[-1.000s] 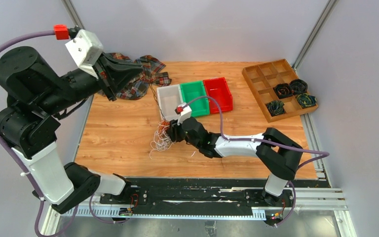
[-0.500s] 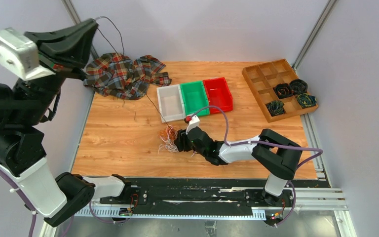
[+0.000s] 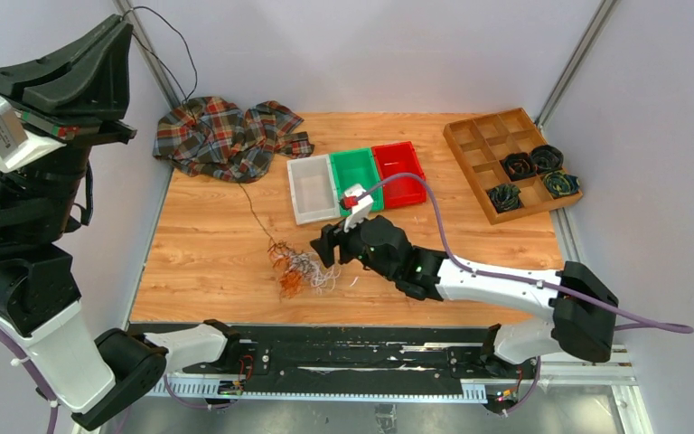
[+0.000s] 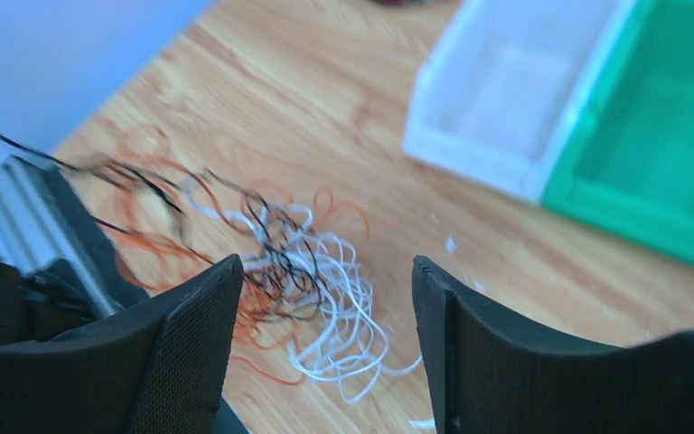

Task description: Untangle the cables

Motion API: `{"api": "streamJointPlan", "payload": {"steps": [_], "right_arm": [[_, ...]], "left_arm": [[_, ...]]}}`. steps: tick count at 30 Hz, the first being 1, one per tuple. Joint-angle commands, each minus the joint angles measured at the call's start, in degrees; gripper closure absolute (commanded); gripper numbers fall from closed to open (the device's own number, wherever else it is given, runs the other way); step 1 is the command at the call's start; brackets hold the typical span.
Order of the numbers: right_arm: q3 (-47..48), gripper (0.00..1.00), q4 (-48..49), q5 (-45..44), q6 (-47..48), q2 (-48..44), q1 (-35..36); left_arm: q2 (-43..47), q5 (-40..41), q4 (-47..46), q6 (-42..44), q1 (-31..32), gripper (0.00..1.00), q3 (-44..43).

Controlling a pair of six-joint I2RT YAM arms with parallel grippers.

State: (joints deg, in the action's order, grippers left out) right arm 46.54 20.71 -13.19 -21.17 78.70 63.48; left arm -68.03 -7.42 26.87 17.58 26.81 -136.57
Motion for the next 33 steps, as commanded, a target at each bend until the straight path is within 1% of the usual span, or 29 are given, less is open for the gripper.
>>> {"api": "streamJointPlan", "payload": {"steps": [1, 4, 6, 9, 11, 14, 19, 22, 25, 27, 29, 33], "right_arm": [[9.44, 0.30, -7.15, 0.61, 10.65, -0.75, 5.96], [13.63, 0.28, -4.60, 2.65, 13.68, 1.23, 8.90], [17.52, 0.28, -3.07, 5.63, 14.48, 3.65, 9.77], [23.23, 0.30, -2.84, 11.05, 15.31, 7.44, 10.51], [26.13, 0.30, -3.42, 13.04, 17.42, 9.59, 11.54], [29.55, 0.30, -4.90, 13.64, 19.31, 12.65, 12.61], [35.22, 0.30, -6.02, 11.77, 20.36, 17.66, 11.85], [38.47, 0.36, -6.64, 10.61, 18.89, 21.17, 9.49], [37.77, 0.50, -5.40, 11.31, 14.87, 23.06, 5.95], [36.12, 0.56, -4.05, 12.07, 12.78, 23.53, 4.39], [34.63, 0.58, -3.08, 12.45, 12.01, 24.16, 3.65], [34.41, 0.58, -3.04, 13.18, 10.85, 27.02, 3.01]], "left_arm": [[0.21, -0.77, 0.82, 0.79, 0.26, 1.00, 0.64], [0.18, -0.62, 1.86, 1.13, 0.26, 1.00, 0.54], [0.18, -0.41, 2.56, 1.33, 0.26, 1.00, 0.52], [0.35, -0.48, 3.47, 1.41, 0.26, 1.00, 0.52], [0.52, -0.40, 3.66, 1.49, 0.26, 1.00, 0.49], [0.79, -0.55, 3.80, 1.45, 0.26, 1.00, 0.59], [0.84, -1.10, 3.80, 0.26, 0.32, 1.00, 0.54], [0.57, -1.32, 3.76, -0.28, 0.26, 1.00, -0.01], [0.36, -1.54, 3.80, -0.51, 0.27, 1.00, -0.49], [0.22, -1.66, 3.80, -0.76, 0.26, 1.00, -0.62], [0.06, -1.89, 3.80, -1.13, 0.26, 1.00, -0.76], [-0.67, -2.34, 3.80, -2.05, 0.28, 1.00, -1.74]]}}
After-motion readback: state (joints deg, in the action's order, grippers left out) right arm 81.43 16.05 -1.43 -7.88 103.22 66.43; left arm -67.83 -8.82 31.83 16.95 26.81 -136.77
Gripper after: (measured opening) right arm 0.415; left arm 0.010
